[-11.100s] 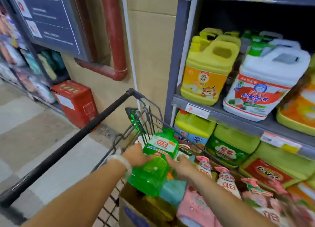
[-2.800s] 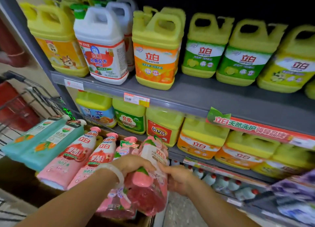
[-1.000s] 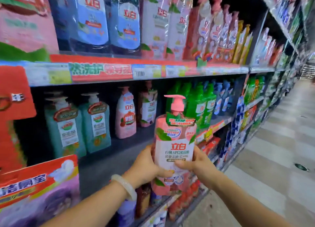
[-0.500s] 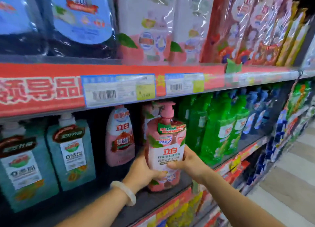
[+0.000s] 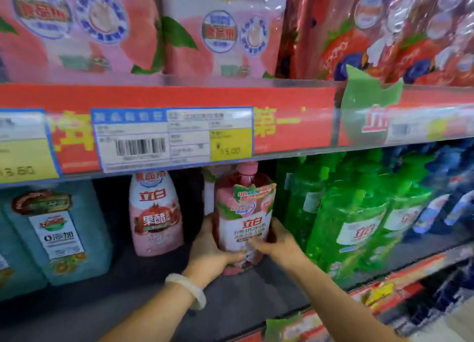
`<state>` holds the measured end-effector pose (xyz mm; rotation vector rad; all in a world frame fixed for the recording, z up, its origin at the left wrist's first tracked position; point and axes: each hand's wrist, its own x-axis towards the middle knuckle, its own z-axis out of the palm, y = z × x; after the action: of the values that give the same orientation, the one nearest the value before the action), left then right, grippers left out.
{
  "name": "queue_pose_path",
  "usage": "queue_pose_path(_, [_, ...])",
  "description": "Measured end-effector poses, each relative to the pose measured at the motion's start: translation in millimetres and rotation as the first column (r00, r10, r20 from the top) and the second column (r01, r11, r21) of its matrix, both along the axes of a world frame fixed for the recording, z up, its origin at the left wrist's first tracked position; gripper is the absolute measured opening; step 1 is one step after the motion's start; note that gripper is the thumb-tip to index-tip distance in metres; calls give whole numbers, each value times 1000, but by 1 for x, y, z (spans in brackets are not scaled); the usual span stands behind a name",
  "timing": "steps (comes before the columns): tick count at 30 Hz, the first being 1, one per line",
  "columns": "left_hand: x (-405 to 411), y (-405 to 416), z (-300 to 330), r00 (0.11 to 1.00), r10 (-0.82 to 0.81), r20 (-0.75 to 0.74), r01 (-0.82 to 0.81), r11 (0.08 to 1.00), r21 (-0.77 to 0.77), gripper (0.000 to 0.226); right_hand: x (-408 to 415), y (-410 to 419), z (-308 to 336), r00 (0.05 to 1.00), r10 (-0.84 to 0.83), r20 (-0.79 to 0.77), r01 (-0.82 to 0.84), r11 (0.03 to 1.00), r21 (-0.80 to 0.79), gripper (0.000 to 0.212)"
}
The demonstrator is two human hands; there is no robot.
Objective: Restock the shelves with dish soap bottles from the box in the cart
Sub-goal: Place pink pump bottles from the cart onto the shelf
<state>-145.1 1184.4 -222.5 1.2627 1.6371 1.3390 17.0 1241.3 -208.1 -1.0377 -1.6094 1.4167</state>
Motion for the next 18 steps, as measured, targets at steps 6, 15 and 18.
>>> queue_pose_path(6, [0,13,1,1000,23,21,-23,1000,-13,103,-8,15,-10,1000,-11,-24,11,999,34,54])
queue_pose_path(15, [2,13,4,998,64,-3,-64,996,-62,106,-10,21,-8,998,63,-8,-63,998,10,60])
queue_pose_path(18, [3,14,4,998,69,8,-68,995,-74,100,-12,22,-7,998,62,-2,-62,998,21,61])
